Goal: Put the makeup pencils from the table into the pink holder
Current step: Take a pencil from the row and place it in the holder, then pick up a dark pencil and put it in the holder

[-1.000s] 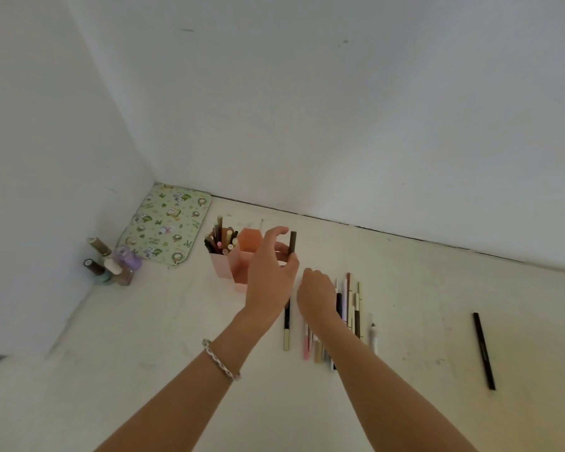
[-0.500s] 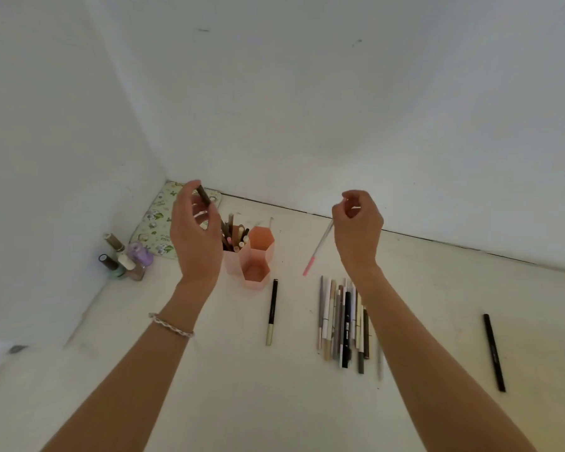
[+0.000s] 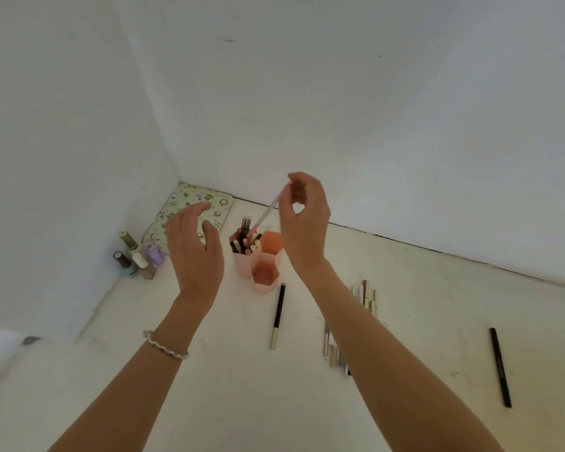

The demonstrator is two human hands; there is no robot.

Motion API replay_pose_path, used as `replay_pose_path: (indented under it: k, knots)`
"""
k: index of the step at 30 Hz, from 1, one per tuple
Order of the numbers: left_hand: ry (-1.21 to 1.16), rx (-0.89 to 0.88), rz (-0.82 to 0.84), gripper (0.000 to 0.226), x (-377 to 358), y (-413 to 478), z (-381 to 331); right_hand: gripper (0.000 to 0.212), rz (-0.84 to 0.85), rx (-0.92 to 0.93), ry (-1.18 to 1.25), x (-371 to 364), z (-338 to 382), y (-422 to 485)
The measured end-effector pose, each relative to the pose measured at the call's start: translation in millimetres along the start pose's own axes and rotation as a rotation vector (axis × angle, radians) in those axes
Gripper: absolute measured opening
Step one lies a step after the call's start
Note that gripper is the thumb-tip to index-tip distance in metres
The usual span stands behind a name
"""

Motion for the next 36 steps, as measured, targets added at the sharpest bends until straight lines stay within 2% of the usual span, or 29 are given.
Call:
replay_pose_path:
  k: [4,7,10,14,16,19,21,24,28,31,36]
  knots:
    - [-0.130,0.016,0.113,0.022,-13,-34,-18,0.016,0.274,0.083,-0.205,-48,-18,-30]
    - [-0.146,0.197,0.323,0.021,-45,-78,-8,0.020,0.415,0.165,-0.434,-63,-36,-50]
    - [-0.067,0.327,0.540,0.019,-82,-122,2,0.036,0.277,-0.012,-0.386,-20,-61,-42]
    - [0.257,0.236,0.759,0.006,-127,-152,2,0.037,0.134,-0.235,-0.375,45,-100,-27]
    - [0.495,0.171,0.875,0.029,-147,-167,12,0.031,0.135,-0.304,-0.394,66,-116,-26]
    - [0.662,0.169,0.961,0.051,-157,-182,28,0.025,0.194,-0.405,-0.445,84,-141,-35]
    - [0.635,0.170,0.982,0.057,-160,-185,30,0.026,0.271,-0.463,-0.510,89,-155,-45]
    - [0.358,0.211,0.908,0.057,-161,-167,12,0.028,0.412,-0.529,-0.657,88,-174,-62]
    - [0.034,0.154,0.746,0.060,-153,-132,-27,0.019,0.611,-0.428,-1.004,69,-179,-78]
    - [-0.026,0.105,0.698,0.059,-150,-120,-42,0.019,0.646,-0.412,-1.124,61,-185,-89]
    - [-0.061,0.083,0.659,0.057,-141,-116,-49,0.025,0.704,-0.408,-1.181,53,-199,-109]
Point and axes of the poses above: each hand's wrist, its own y-axis towards the middle knuckle, its own x-axis out of the back of the hand, z = x × y, the point moved 10 cm from there along y, towards the middle knuckle, and after that the axes turned 5 degrees about -y, right-handed, at the moved point
